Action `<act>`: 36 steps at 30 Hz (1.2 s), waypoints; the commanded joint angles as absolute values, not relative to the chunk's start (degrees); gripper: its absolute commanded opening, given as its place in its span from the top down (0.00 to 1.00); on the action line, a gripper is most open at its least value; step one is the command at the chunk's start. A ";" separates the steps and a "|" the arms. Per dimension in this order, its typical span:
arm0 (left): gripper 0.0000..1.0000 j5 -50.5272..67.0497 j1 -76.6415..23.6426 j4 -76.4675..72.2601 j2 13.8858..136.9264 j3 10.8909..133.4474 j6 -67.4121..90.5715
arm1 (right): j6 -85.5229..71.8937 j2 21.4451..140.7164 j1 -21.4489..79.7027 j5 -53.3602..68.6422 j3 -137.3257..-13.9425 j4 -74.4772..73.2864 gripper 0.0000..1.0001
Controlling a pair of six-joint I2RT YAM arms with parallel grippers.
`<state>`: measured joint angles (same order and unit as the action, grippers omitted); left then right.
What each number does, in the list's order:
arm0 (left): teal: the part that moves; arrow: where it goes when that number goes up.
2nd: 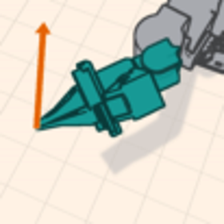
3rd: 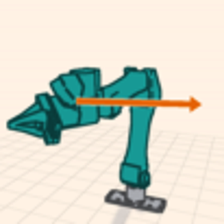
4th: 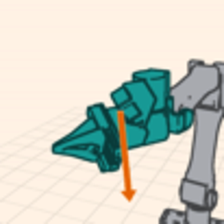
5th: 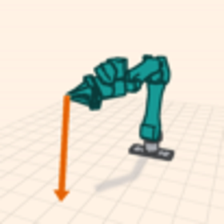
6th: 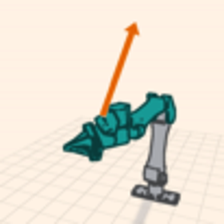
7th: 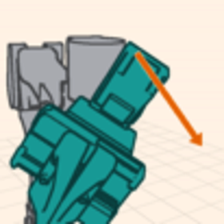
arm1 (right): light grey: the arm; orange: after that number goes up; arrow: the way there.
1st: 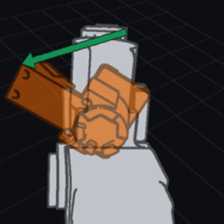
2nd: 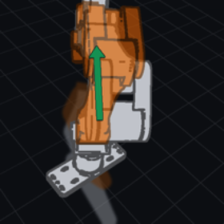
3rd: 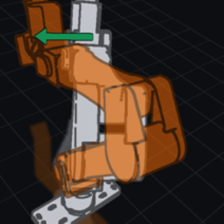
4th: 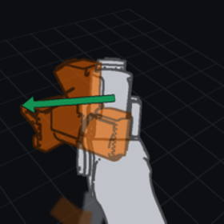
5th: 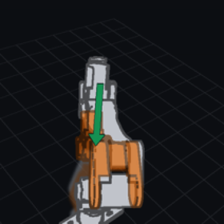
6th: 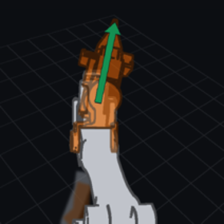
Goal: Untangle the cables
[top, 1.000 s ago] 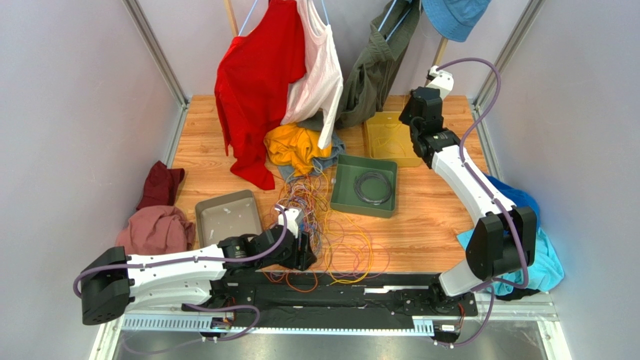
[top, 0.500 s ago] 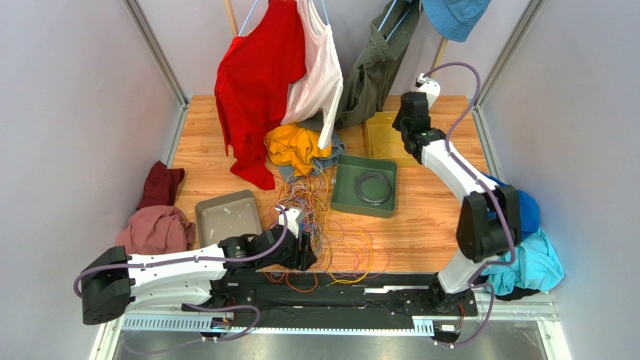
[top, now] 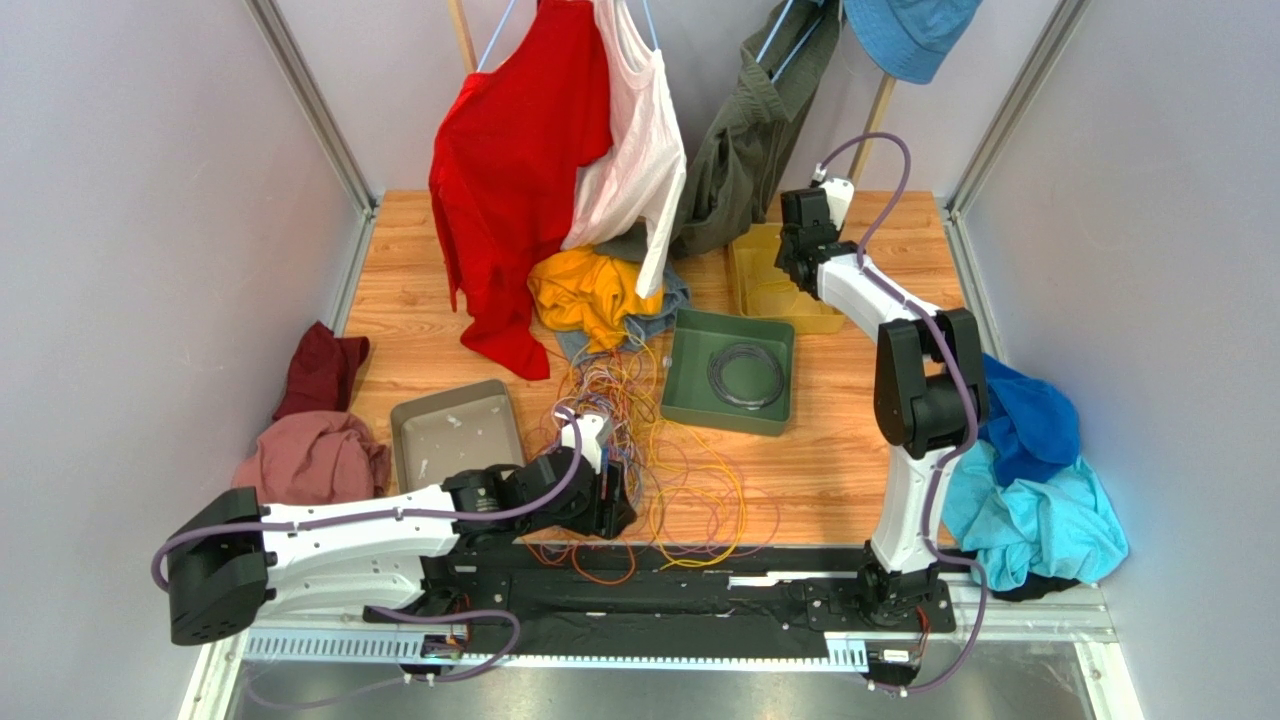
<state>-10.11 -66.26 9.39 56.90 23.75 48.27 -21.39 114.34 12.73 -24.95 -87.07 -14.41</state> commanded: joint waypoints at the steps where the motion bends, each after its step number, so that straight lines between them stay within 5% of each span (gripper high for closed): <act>1: 0.35 -9.49 -66.27 8.09 57.31 25.75 47.55 | -21.09 110.57 12.30 -25.93 -87.19 -13.45 0.40; 9: 0.34 -9.84 -66.27 8.08 53.71 25.05 47.90 | -20.04 104.85 12.39 -24.43 -87.71 -16.25 0.24; 16: 0.34 -9.76 -66.36 9.22 51.59 24.43 48.60 | -18.19 106.97 12.22 -27.77 -91.33 -21.11 0.27; 23: 0.35 -11.95 -66.27 11.16 49.05 24.34 48.34 | -28.89 84.84 14.14 -21.63 -69.28 -8.27 0.33; 28: 0.35 -14.67 -66.27 15.72 45.53 26.72 47.02 | -31.74 67.10 28.09 -16.87 -53.27 -4.30 0.37; 36: 0.35 -18.72 -66.36 23.37 36.74 26.99 49.13 | -29.70 65.22 56.22 -25.30 -43.08 -9.59 0.39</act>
<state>-15.90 -66.26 18.94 40.18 24.93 48.25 -28.73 64.16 49.60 -20.23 -49.45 -7.68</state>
